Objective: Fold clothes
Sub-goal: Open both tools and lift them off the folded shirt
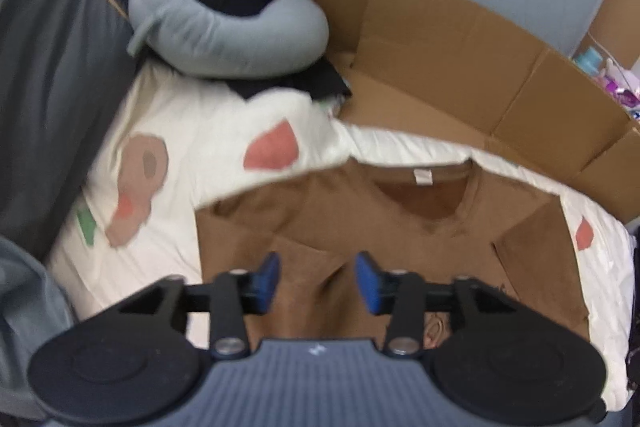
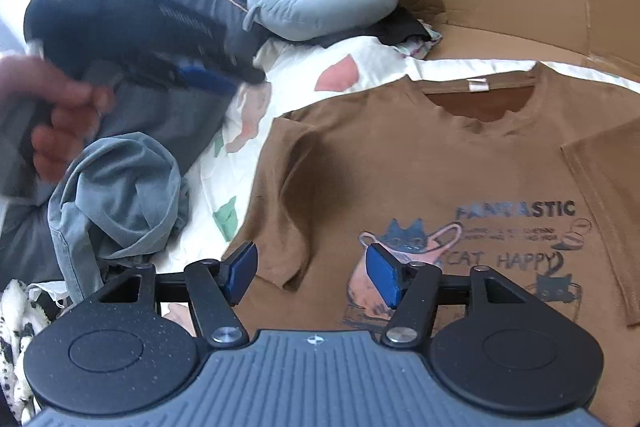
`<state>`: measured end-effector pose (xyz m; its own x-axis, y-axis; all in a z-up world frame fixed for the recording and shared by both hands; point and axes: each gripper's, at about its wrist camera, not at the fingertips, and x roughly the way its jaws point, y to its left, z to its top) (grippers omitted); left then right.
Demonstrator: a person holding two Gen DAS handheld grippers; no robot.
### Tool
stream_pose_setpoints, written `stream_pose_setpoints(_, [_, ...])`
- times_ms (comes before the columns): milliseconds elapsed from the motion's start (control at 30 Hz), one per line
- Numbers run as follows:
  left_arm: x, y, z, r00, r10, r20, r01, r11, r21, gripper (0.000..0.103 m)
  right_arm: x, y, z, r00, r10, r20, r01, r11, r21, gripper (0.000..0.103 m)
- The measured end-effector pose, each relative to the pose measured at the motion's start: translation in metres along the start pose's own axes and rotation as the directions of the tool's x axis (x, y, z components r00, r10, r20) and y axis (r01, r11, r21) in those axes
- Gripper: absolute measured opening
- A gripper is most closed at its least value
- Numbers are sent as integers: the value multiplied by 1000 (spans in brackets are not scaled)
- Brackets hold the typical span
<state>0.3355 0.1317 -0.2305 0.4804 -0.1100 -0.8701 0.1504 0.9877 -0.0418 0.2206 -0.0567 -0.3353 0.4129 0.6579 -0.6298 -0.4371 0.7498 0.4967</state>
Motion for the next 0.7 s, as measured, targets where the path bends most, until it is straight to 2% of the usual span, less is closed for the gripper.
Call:
stream_pose_setpoints(133, [10,19,6,1000,25,9,-25,1000,11,51,16,-11,-4,1000,-6,-12,7,1000,20,67])
stream_pose_setpoints(267, [30,55,10,1000,28,9,-28,999,-17,51,40,-18,-4,1000,-8,-16,9,998,57,67])
stream_pose_setpoints(567, [71,125,21,1000,-2,29,5,997,-80,52,97,-34,15,999,7,44,-15,984,175,67])
stream_pose_setpoints(700, [95,142,24,1000,-10,29,13,996,-91,52,120,-45,23,999,7,41,-16,973,232,67])
